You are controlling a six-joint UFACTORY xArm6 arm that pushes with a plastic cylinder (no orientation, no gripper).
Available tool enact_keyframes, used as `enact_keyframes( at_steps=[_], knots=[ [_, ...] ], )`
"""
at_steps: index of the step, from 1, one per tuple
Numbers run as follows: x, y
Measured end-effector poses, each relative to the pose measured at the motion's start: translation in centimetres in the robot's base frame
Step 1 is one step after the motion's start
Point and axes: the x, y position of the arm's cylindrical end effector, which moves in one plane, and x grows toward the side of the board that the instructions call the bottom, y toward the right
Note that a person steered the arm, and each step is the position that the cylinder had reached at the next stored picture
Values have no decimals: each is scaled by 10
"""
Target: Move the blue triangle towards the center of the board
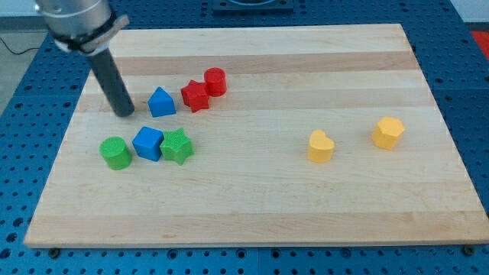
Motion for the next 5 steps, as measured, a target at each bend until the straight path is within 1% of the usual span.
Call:
enact_keyframes(
  at_steps=[1,2,3,4,5],
  knots=[
    [-49,24],
    [-50,43],
    [-18,47],
    [26,54],
    [72,80]
  ],
)
